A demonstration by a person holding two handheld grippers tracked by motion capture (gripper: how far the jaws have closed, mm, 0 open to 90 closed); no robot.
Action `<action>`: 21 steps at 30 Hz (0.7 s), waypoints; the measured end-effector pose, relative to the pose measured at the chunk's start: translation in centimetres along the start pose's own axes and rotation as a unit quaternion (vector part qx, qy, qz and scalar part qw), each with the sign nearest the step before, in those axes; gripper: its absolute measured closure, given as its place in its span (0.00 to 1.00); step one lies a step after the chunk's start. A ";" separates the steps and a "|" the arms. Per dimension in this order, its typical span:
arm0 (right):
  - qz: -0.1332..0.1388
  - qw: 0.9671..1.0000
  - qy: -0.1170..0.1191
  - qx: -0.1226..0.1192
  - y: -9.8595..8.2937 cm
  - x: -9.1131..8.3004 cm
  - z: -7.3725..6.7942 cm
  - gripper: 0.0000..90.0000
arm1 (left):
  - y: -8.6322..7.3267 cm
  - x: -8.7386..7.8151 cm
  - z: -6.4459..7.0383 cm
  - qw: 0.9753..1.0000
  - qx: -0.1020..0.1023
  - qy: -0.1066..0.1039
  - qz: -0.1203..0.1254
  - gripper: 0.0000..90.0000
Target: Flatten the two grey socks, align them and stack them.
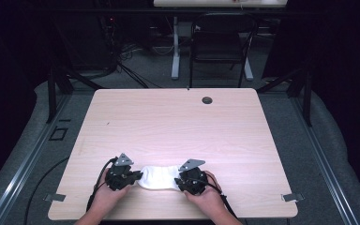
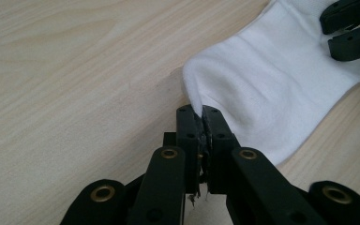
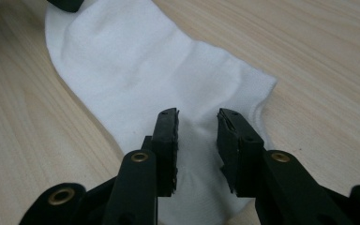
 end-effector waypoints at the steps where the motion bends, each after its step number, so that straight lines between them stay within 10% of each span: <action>1: 0.000 1.000 0.000 0.000 0.0 0.0 0.0 0.76 | 0.0 0.0 0.0 1.000 0.000 0.000 0.000 0.97; 21: 0.011 1.000 0.006 0.007 0.7 0.7 1.4 0.74 | 1.1 1.2 -1.2 1.000 -0.012 0.008 0.013 0.97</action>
Point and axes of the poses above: each handheld gripper's, and its own axes: x roughly forward along the jaws, y roughly out of its top, z roughly to its right, the point moved 6 cm from there along x, roughly forward along the jaws, and after that the axes turned 3 degrees about -y, right-handed, at the moved point
